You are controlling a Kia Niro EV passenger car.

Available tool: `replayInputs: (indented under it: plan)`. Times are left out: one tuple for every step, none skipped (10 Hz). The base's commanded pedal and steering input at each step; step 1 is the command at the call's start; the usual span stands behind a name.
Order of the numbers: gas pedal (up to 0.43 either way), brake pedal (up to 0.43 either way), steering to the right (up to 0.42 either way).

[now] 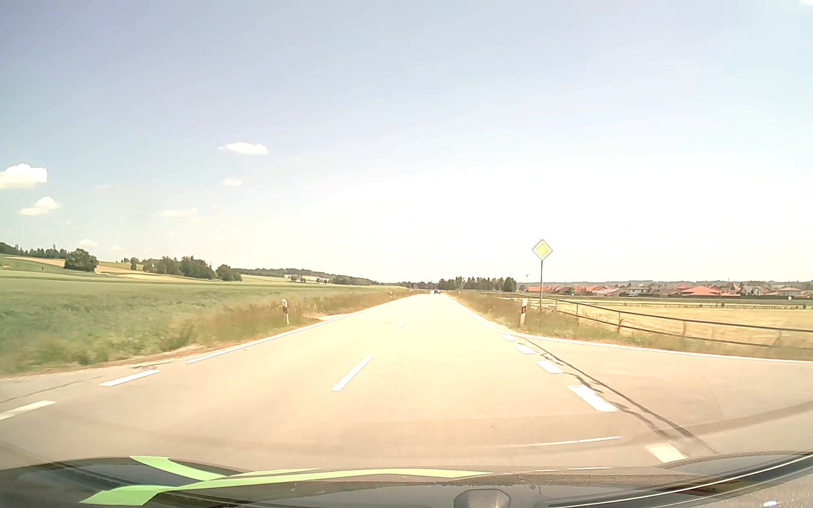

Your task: Follow the waypoints while adhering to traffic rules and regulations

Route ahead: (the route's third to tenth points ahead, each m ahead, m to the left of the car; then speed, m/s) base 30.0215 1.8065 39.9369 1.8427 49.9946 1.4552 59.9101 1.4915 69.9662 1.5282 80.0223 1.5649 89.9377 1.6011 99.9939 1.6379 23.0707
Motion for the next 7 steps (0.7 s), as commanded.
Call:
replayInputs:
  plan:
    - [0.228, 0.000, -0.002]
    - [0.228, 0.000, -0.002]
    - [0.228, 0.000, -0.001]
    - [0.228, 0.000, -0.001]
    - [0.228, 0.000, -0.001]
    - [0.228, 0.000, -0.002]
    - [0.228, 0.000, -0.002]
